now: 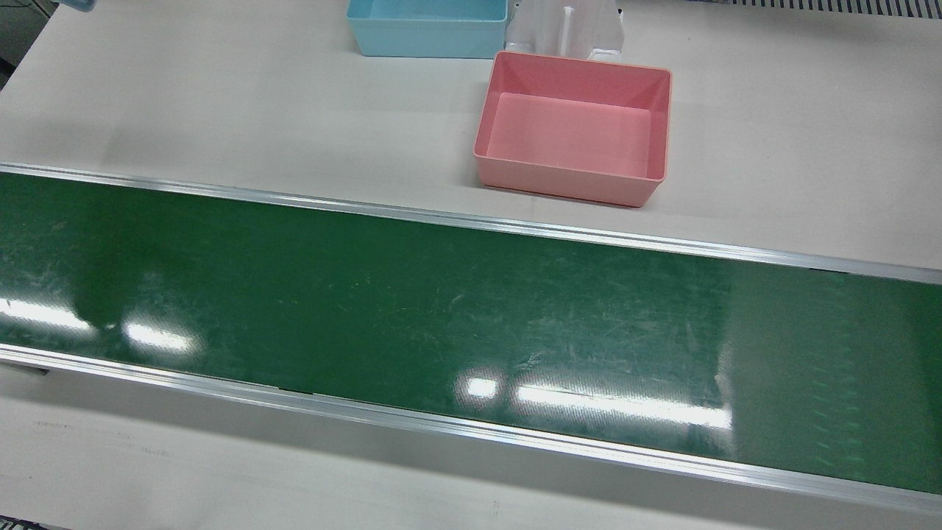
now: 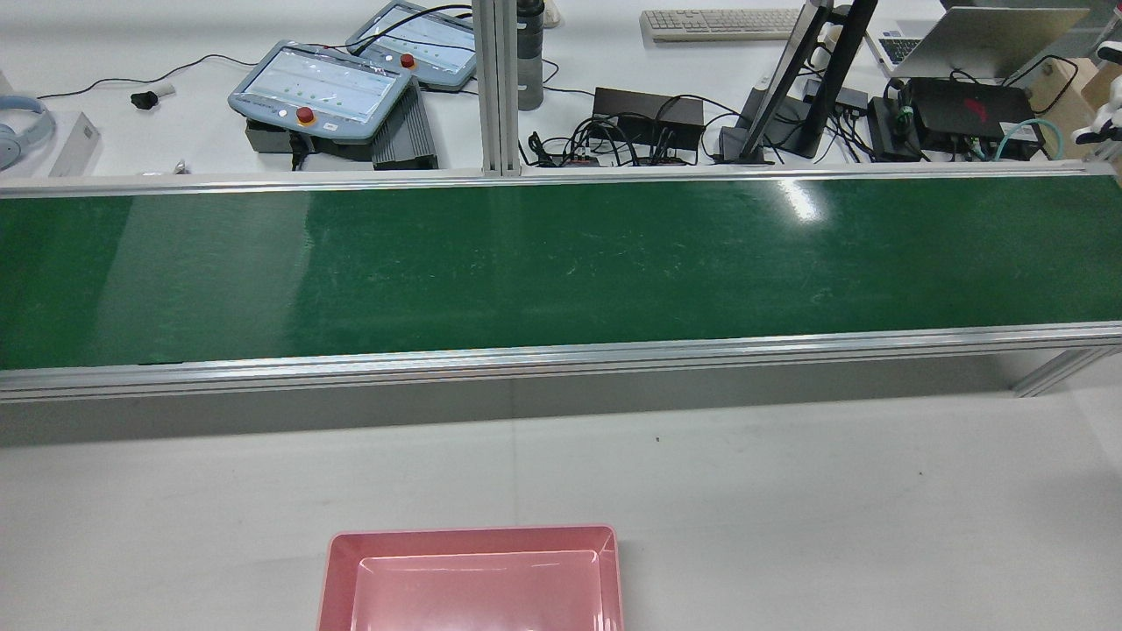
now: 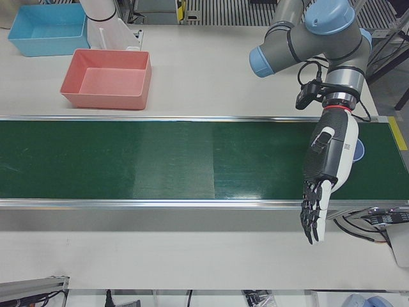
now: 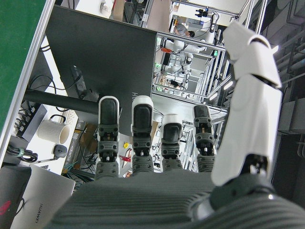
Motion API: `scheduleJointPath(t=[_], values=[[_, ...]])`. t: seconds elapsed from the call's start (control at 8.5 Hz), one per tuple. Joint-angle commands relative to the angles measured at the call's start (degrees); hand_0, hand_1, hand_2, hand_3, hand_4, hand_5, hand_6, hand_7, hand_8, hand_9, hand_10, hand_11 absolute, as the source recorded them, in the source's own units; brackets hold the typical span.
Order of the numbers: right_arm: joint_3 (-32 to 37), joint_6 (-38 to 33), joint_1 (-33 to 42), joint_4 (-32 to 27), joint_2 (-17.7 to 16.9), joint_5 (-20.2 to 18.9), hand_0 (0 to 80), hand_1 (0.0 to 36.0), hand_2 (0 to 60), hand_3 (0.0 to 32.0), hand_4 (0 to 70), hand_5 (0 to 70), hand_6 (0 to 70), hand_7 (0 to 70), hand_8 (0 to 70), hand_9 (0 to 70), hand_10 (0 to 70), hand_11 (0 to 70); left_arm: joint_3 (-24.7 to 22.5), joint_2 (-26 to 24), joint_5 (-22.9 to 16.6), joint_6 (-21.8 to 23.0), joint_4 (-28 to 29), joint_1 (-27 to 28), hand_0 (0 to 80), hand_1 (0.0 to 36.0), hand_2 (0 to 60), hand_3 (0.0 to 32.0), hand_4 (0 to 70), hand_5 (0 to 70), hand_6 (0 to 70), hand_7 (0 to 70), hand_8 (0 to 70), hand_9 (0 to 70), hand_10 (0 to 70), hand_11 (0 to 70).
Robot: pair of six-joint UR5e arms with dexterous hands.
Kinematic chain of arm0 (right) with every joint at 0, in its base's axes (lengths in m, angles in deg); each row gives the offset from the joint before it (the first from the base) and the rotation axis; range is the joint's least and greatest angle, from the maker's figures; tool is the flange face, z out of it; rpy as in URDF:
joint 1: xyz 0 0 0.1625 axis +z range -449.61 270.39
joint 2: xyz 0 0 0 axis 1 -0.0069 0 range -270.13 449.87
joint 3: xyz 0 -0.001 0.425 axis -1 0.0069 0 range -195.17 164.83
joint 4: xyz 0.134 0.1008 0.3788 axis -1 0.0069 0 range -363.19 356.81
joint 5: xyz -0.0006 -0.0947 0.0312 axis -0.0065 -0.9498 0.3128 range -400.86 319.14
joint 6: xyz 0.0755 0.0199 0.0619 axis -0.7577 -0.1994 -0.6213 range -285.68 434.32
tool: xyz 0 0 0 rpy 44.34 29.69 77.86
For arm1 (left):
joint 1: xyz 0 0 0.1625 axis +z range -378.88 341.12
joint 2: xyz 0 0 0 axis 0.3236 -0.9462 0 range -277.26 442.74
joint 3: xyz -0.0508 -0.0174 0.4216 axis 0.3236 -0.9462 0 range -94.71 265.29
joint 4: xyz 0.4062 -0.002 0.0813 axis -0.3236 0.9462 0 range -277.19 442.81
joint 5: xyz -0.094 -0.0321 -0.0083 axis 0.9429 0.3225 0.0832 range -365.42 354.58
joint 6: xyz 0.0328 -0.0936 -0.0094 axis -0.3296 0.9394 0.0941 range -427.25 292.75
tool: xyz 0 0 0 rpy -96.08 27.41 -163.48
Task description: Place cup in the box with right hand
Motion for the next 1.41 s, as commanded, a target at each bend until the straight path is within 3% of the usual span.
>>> scheduleJointPath(t=[0.0, 0.24, 0.59, 0.71, 0.82, 0.94, 1.06, 1.18, 1.29], values=[[0.15, -0.08, -0.51, 1.11, 1.60, 0.00, 52.9, 21.6, 19.6, 0.0, 12.2, 12.9, 28.1, 70.0, 46.7, 70.0, 35.1, 51.0, -0.09, 0.09, 0.00, 0.00, 0.00, 0.00, 0.0, 0.0, 0.0, 0.0, 0.0, 0.0, 0.0, 0.0, 0.0, 0.0, 0.0, 0.0], [0.50, -0.08, -1.21, 1.20, 1.68, 0.00, 52.4, 19.8, 18.8, 0.0, 18.9, 13.6, 31.6, 70.0, 53.3, 70.0, 41.6, 59.3, 0.08, 0.00, 0.00, 0.00, 0.08, -0.09, 0.0, 0.0, 0.0, 0.0, 0.0, 0.0, 0.0, 0.0, 0.0, 0.0, 0.0, 0.0], [1.20, 0.01, 0.09, 1.11, 3.09, 0.09, 52.1, 19.1, 18.1, 0.0, 21.9, 13.6, 32.2, 70.0, 54.9, 70.0, 42.8, 61.0, 0.17, 0.00, 0.00, 0.00, 0.17, -0.08, 0.0, 0.0, 0.0, 0.0, 0.0, 0.0, 0.0, 0.0, 0.0, 0.0, 0.0, 0.0], [0.33, 0.01, 1.06, 1.11, 3.18, 0.09, 52.3, 19.4, 17.8, 0.0, 20.4, 13.4, 31.0, 70.0, 53.2, 70.0, 41.4, 59.0, 0.17, 0.00, 0.00, 0.00, 0.08, 0.00, 0.0, 0.0, 0.0, 0.0, 0.0, 0.0, 0.0, 0.0, 0.0, 0.0, 0.0, 0.0], [0.24, 0.01, 1.41, 1.11, 3.09, 0.09, 52.8, 21.9, 17.9, 0.0, 10.0, 12.0, 22.4, 70.0, 40.7, 64.4, 29.5, 43.7, 0.17, 0.00, 0.00, 0.00, 0.08, -0.08, 0.0, 0.0, 0.0, 0.0, 0.0, 0.0, 0.0, 0.0, 0.0, 0.0, 0.0, 0.0], [0.06, 0.09, 1.42, 1.11, 3.00, 0.09, 53.5, 26.0, 20.6, 0.0, 0.0, 9.1, 9.6, 27.8, 14.9, 25.5, 10.4, 17.5, 0.17, 0.00, 0.00, 0.00, 0.08, 0.00, 0.0, 0.0, 0.0, 0.0, 0.0, 0.0, 0.0, 0.0, 0.0, 0.0, 0.0, 0.0], [0.06, 0.01, 1.42, 1.11, 2.92, 0.09, 54.2, 28.6, 23.8, 0.0, 0.0, 7.5, 3.8, 5.8, 1.1, 3.4, 1.0, 4.2, 0.08, 0.00, 0.00, 0.00, 0.08, -0.08, 0.0, 0.0, 0.0, 0.0, 0.0, 0.0, 0.0, 0.0, 0.0, 0.0, 0.0, 0.0], [-0.03, 0.01, 1.42, 1.11, 2.74, 0.09, 54.5, 29.8, 25.0, 0.0, 0.0, 7.3, 1.5, 0.0, 0.0, 0.0, 0.0, 0.1, 0.00, 0.00, 0.00, 0.00, 0.00, 0.00, 0.0, 0.0, 0.0, 0.0, 0.0, 0.0, 0.0, 0.0, 0.0, 0.0, 0.0, 0.0], [-0.20, 0.09, 0.98, 1.11, 2.65, 0.09, 54.6, 30.6, 26.4, 0.0, 0.0, 7.6, 0.7, 0.0, 0.0, 0.0, 0.0, 0.0, 0.00, 0.00, 0.00, 0.00, 0.08, 0.00, 0.0, 0.0, 0.0, 0.0, 0.0, 0.0, 0.0, 0.0, 0.0, 0.0, 0.0, 0.0]])
